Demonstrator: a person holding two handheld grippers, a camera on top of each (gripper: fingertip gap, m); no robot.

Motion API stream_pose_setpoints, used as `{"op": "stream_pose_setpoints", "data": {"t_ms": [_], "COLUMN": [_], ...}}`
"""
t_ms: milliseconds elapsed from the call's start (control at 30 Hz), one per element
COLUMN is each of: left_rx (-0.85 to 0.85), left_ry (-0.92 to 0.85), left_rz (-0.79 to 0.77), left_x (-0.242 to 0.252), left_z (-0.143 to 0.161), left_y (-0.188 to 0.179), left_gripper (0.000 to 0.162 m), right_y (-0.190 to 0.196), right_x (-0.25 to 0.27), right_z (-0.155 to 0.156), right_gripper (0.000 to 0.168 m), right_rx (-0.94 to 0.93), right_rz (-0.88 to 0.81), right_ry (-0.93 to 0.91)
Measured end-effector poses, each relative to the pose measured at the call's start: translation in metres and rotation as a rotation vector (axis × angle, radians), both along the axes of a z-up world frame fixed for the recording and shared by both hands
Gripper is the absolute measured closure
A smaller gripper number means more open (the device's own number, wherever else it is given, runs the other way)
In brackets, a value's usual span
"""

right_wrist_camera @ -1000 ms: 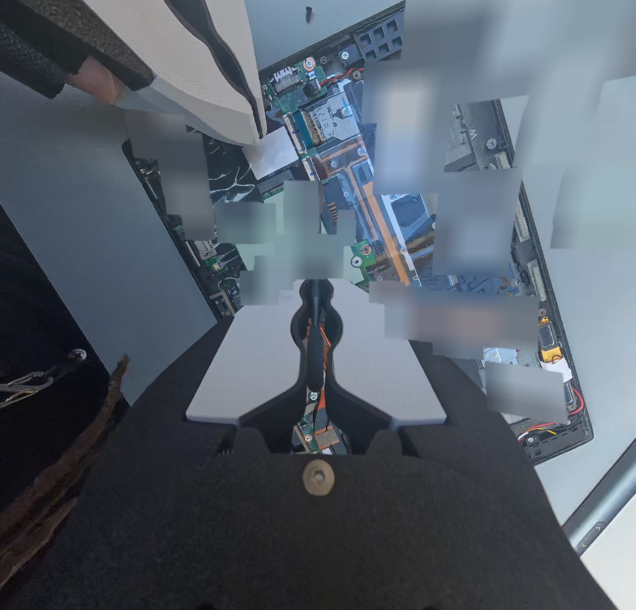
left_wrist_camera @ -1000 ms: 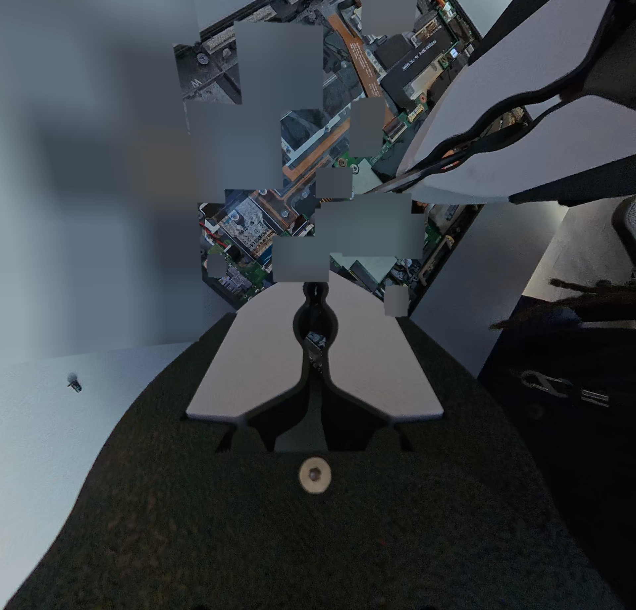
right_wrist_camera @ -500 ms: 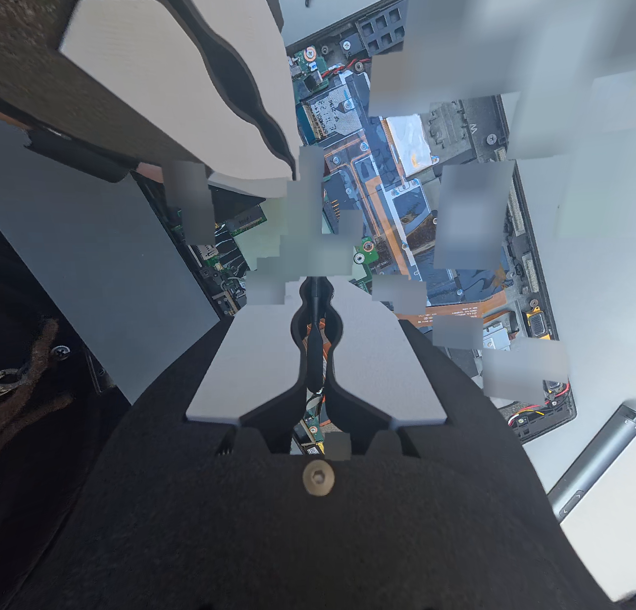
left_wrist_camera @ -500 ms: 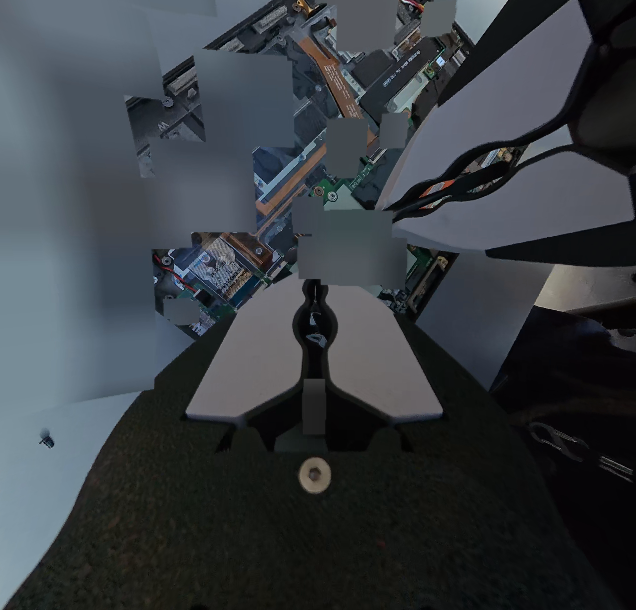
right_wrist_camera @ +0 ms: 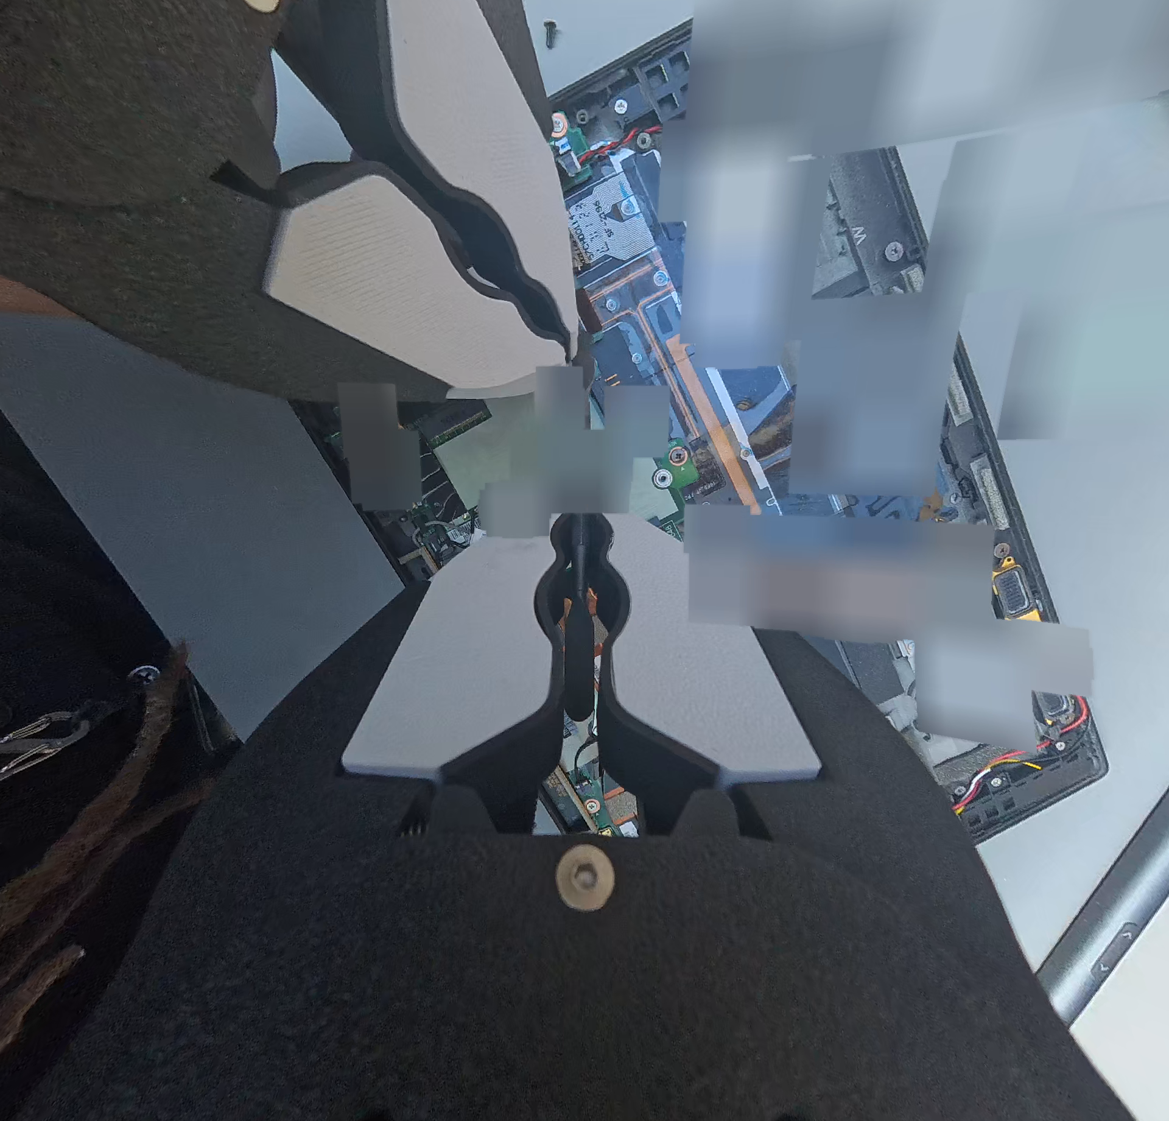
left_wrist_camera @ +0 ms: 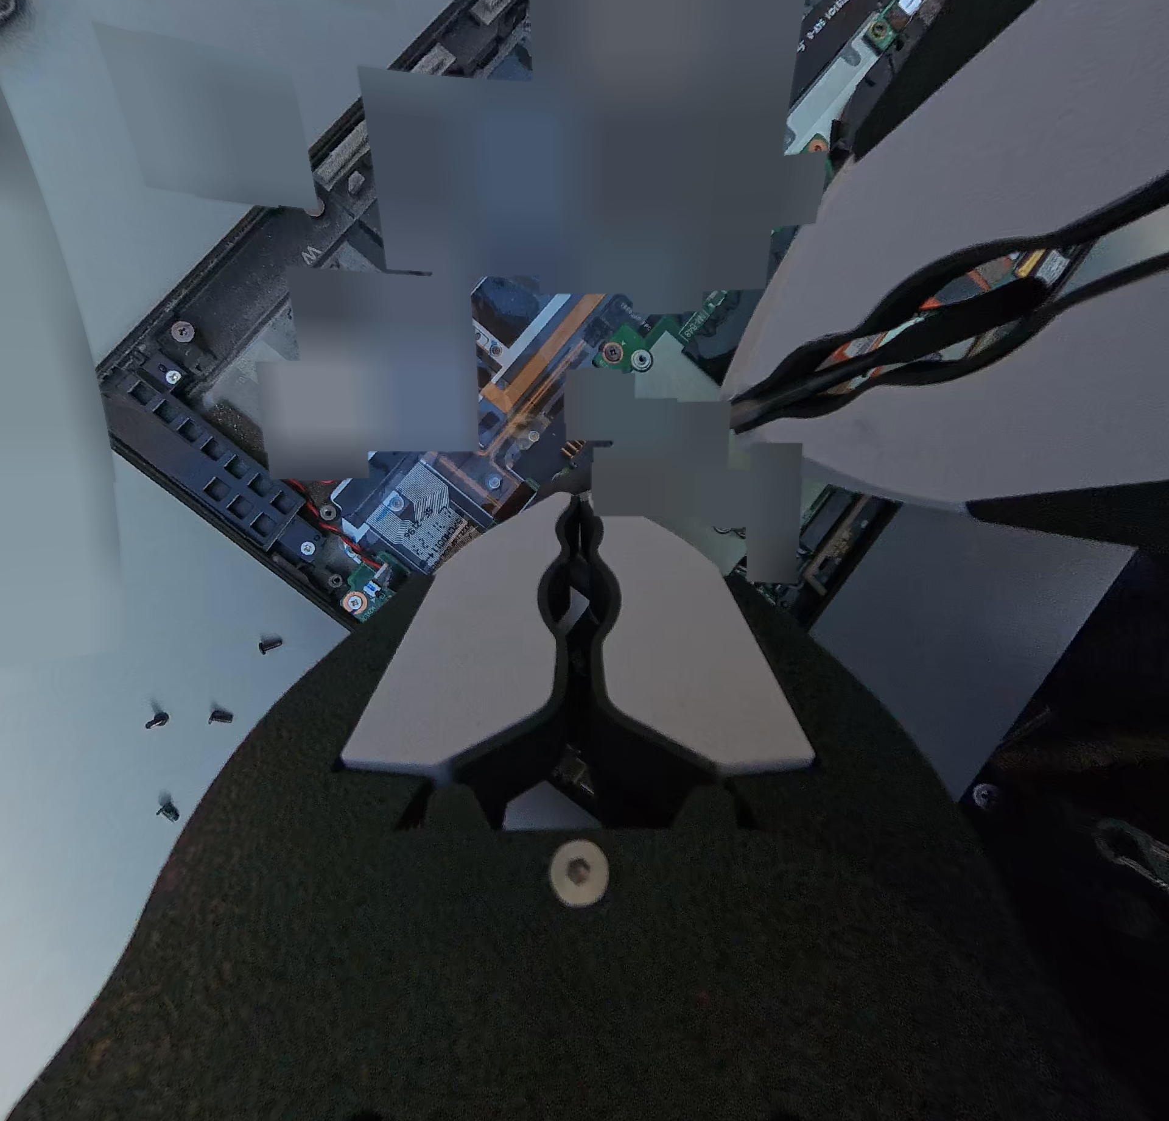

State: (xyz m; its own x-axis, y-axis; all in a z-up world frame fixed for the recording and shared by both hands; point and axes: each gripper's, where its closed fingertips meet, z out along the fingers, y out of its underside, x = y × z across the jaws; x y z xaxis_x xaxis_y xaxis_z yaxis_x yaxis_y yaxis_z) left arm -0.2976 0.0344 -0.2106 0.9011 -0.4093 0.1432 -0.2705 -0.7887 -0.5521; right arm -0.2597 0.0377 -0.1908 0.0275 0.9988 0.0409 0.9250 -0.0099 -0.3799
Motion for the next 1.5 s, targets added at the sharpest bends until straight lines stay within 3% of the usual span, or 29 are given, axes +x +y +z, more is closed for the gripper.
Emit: {"op": "stream_pose_setpoints", "data": {"t_ms": [333,533,1067,1200,1500], "left_rx": [0.016,0.016,0.032,0.040,0.039], "left_ry": [-0.049,-0.015,0.004,-0.023,-0.045], "left_rz": [0.045,0.020,-0.011,0.019,0.137], "left_x": [-0.007,0.000,0.004,-0.008,-0.054], "left_z": [0.004,-0.001,0.006,0.011,0.009], "left_y": [-0.003,0.000,0.000,-0.003,-0.019], "left_gripper": [0.162,0.162,0.162,0.162,0.162], "right_y": [-0.002,-0.008,-0.015,-0.010,-0.010], "right_x": [0.002,-0.001,-0.010,-0.010,-0.012], "right_z": [-0.002,0.002,0.016,0.025,0.017], "right_gripper": [0.165,0.164,0.164,0.165,0.164], "right_rx": [-0.014,-0.096,-0.072,-0.048,0.036], "right_rz": [-0.015,-0.059,-0.044,-0.062,-0.059], "right_ry": [0.010,0.086,0.262,0.323,0.259]}}
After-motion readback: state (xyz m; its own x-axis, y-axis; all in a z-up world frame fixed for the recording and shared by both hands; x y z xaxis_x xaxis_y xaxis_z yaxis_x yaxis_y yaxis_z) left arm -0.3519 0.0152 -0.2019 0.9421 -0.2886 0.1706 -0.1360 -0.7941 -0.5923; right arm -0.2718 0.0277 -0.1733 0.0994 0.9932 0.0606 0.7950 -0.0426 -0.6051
